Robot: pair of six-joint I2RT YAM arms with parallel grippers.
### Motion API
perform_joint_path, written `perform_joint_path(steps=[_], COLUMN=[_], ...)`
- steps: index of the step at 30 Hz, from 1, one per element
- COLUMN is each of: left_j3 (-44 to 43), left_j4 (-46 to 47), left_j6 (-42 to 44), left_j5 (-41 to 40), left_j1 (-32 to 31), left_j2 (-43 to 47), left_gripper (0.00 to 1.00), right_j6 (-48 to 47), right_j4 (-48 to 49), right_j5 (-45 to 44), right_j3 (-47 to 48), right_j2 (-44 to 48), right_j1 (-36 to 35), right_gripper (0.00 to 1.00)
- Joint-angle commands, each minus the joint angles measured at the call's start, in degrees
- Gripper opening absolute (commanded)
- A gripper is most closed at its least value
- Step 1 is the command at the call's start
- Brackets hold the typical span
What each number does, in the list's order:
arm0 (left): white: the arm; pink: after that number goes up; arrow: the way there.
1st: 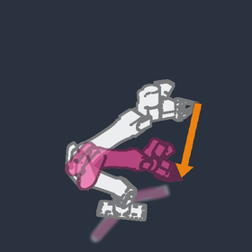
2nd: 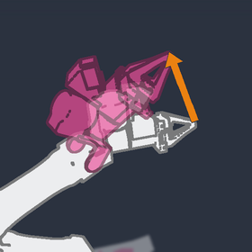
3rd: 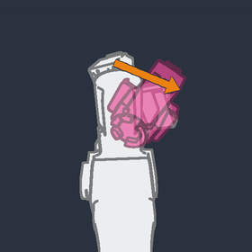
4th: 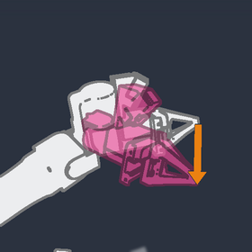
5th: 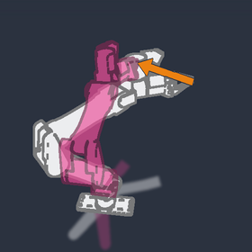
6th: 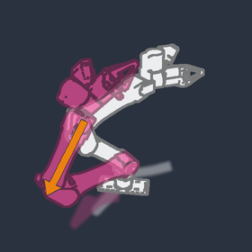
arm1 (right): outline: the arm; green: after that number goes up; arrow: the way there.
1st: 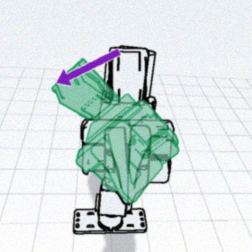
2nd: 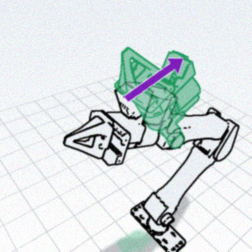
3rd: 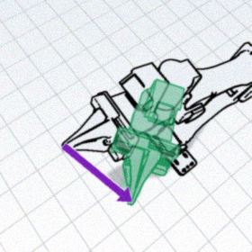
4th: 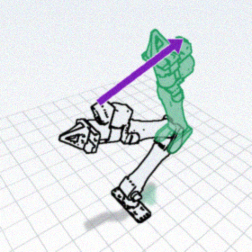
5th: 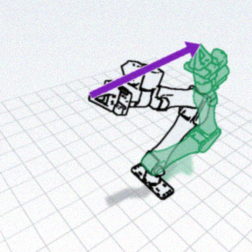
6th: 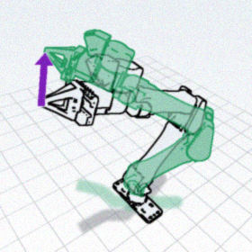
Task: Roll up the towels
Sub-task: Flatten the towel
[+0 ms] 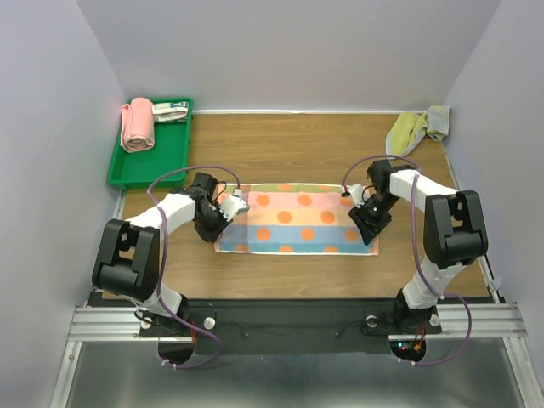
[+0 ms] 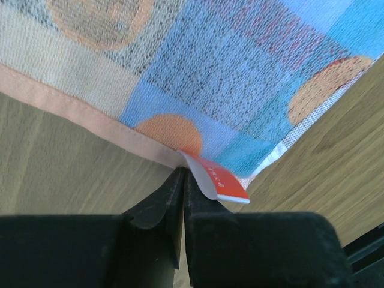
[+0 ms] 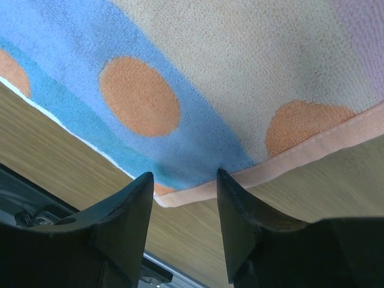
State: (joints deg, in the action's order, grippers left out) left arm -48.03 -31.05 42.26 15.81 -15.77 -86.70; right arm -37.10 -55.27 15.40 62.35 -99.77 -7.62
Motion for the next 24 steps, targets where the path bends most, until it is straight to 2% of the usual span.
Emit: perform_joint_path(steps=[1,2,4,5,8,9,10,11,12,14,16,18,19,20,22,24], left_j3=[-1.5,-3.9,-7.2,-10.9,-18.1,-19.6,-20.8,-22.5,-23.2,-24.2,-24.6,-24.1,-23.8,-23.3,-24.0,-29.6], left_j4=[-4.0,-4.5,-5.6,-6.1,-4.8,-3.6,-2.2,1.2,3.4,10.5,17.2,21.7,23.7,27.3,27.5,21.8], left_j6=[1.2,0.5,0.2,-0.6,-1.9,-3.7,-4.5,-5.4,-8.5,-11.9,-16.9,-20.3,-22.1,-25.1,-28.0,-25.0], left_j5=[-1.4,-1.2,-0.1,0.8,1.6,1.5,1.4,1.3,0.8,-0.5,0.1,1.6,2.3,3.2,2.5,0.9], left_j1=[0.2,0.2,0.3,0.5,0.6,0.9,1.1,1.3,1.5,1.7,2.1,2.1,2.1,2.1,2.1,2.1], left_j2=[1.8,2.5,3.2,3.5,4.8,5.8,6.6,7.3,8.9,10.2,10.9,11.0,11.0,10.8,8.3,2.6], left_gripper=[0.15,0.19,0.28,0.40,0.60,0.73,0.91,0.99,0.99,0.99,0.99,0.99,0.99,0.99,0.99,0.99], right_j6=[-0.3,0.0,1.9,2.5,5.0,5.8,7.7,8.4,10.5,12.7,17.4,21.8,26.0,26.4,24.5,21.9], right_j4=[-3.7,-4.0,-4.4,-4.6,-4.6,-4.4,-3.7,-3.5,-2.3,0.7,8.5,14.7,21.5,22.9,23.3,20.3], right_j5=[2.4,3.1,5.4,6.5,10.5,11.4,13.2,13.9,14.0,12.5,12.5,13.1,13.3,14.9,14.8,13.1], right_j3=[2.3,3.6,9.5,12.2,23.2,25.9,29.0,34.2,36.8,39.9,41.3,40.1,39.0,38.6,38.9,39.6], right_j2=[2.0,3.2,4.3,4.8,4.2,3.4,2.8,2.2,1.1,0.6,1.6,2.6,3.0,2.8,1.7,-1.6], right_j1=[-0.3,-0.3,0.2,1.0,3.9,4.9,6.6,7.3,7.4,7.4,7.4,7.4,7.4,7.4,7.4,7.4], right_gripper=[0.55,0.65,0.68,0.73,0.74,0.75,0.75,0.78,0.84,0.84,0.87,0.86,0.86,1.00,1.00,1.00])
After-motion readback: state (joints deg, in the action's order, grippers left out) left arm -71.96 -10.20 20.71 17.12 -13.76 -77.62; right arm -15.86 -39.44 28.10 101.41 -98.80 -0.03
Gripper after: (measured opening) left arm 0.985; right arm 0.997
